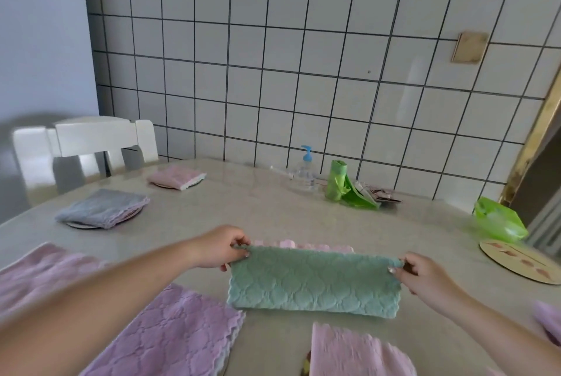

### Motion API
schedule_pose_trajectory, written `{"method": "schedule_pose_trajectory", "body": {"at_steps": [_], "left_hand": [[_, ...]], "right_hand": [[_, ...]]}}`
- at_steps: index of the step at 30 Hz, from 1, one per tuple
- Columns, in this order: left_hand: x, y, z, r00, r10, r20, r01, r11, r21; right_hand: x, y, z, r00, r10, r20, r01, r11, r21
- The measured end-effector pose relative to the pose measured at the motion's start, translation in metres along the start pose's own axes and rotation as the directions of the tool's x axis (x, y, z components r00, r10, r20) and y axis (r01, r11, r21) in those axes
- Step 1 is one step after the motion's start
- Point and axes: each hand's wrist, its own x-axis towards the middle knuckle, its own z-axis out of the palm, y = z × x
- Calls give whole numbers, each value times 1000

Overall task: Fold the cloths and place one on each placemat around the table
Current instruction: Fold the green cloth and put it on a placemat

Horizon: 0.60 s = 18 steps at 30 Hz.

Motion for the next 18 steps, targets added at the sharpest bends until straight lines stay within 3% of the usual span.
{"method": "schedule_pose_trajectory", "body": {"at_steps": [11, 18], "left_hand": [[49, -31, 13, 975, -56, -215, 73, 995, 69], [73, -50, 18, 957, -114, -268, 131, 990, 45]], "right_hand": [[67, 4, 44, 994, 110, -27, -108, 992, 61], [90, 1, 66, 989, 114, -90, -123, 986, -110]]}}
